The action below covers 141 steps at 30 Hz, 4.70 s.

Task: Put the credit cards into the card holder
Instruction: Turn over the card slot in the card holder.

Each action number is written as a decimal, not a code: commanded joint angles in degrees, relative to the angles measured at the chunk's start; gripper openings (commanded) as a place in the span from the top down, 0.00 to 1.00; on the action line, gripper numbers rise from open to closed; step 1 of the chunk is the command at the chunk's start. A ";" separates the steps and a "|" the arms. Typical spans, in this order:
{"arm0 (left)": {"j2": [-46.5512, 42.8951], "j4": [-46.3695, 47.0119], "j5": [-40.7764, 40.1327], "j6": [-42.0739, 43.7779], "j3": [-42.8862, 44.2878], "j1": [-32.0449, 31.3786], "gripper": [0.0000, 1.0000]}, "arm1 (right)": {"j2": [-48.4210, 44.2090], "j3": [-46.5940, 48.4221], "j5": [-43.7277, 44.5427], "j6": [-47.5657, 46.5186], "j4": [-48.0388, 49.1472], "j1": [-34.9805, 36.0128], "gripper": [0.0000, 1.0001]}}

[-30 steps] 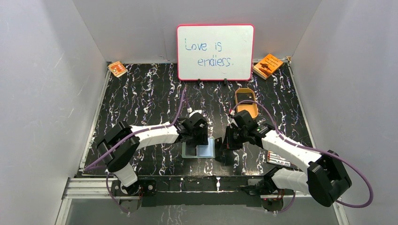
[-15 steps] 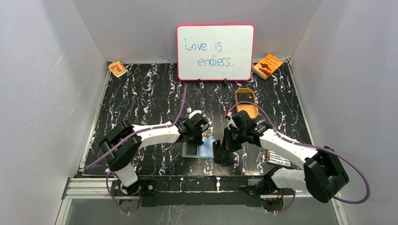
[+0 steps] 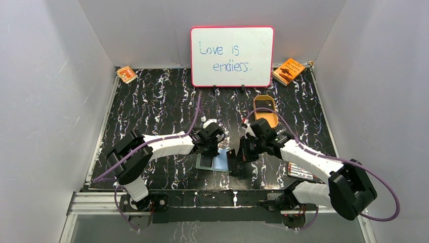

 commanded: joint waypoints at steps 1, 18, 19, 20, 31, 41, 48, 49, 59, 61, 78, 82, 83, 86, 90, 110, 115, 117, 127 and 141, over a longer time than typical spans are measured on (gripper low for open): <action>2.37 -2.95 -0.58 -0.15 -2.23 -0.52 0.99 | -0.42 2.04 -2.19 -0.62 3.43 -0.04 1.00; 2.19 -2.95 -0.76 -0.48 -2.41 -0.54 1.00 | 4.85 3.87 -3.16 -0.47 4.04 -0.05 1.00; 2.24 -2.95 -0.76 -0.47 -2.40 -0.54 1.00 | 4.49 3.97 -2.48 -0.45 3.92 -0.02 1.00; 2.28 -2.95 -0.76 -0.49 -2.40 -0.52 1.00 | 3.86 4.02 -1.79 -0.38 3.88 -0.03 1.00; 2.31 -2.89 -0.96 -0.76 -2.40 -0.52 1.00 | 3.25 4.82 -2.58 -1.26 3.07 0.02 1.00; 2.19 -2.91 -1.11 -0.77 -2.62 -0.52 1.00 | 5.61 3.06 -4.29 -0.53 3.97 -0.07 1.00; 2.11 -2.82 -1.11 -0.94 -2.66 -0.52 1.00 | 6.85 2.88 -4.49 -0.32 3.88 -0.03 1.00; 2.11 -2.78 -1.11 -0.92 -2.67 -0.52 1.00 | 7.01 2.88 -4.44 -0.23 3.89 0.01 1.00; 2.11 -2.60 -1.08 -0.94 -2.76 -0.52 1.00 | 7.57 2.53 -4.25 0.41 3.72 0.02 1.00; 2.10 -2.59 -1.11 -0.90 -2.86 -0.52 1.00 | 7.47 2.53 -4.21 0.52 3.74 0.00 1.00; 1.15 -2.60 -0.85 -1.02 -2.63 -0.52 0.96 | 14.18 4.71 -12.48 0.48 7.31 0.00 1.00; 0.56 -2.68 -0.91 -0.64 -2.56 -0.56 0.91 | 14.83 5.10 -11.99 0.06 6.70 0.01 1.00; 0.34 -2.84 -1.01 -0.54 -2.43 -0.56 0.89 | 14.95 5.27 -11.70 -0.23 6.24 -0.03 1.00; -0.23 -3.27 -1.40 -0.42 -2.25 -0.52 0.80 | 15.68 6.14 -10.73 -1.14 4.77 -0.03 1.00; -1.36 -3.98 -1.79 -0.40 -2.06 -0.52 0.66 | 16.63 6.82 -9.99 -1.54 3.99 0.01 1.00; -8.15 -6.10 -2.80 -0.47 -0.82 -0.52 0.36 | 18.25 7.25 -11.17 -1.50 5.83 0.04 1.00; -8.52 -6.06 -2.60 -0.43 -0.48 -0.52 0.30 | 18.81 7.80 -11.34 -1.99 5.80 0.30 1.00; -8.55 -6.09 -2.69 -0.54 -0.27 -0.52 0.24 | 18.62 7.89 -11.34 -2.11 5.87 0.37 1.00; -6.45 -6.22 -3.49 -0.35 1.15 -0.52 0.23 | 17.16 7.15 -12.90 -1.93 8.28 0.85 1.00; -4.06 -7.41 -5.45 -0.02 1.55 -0.52 0.49 | 15.62 6.37 -14.21 -2.10 9.62 1.20 1.00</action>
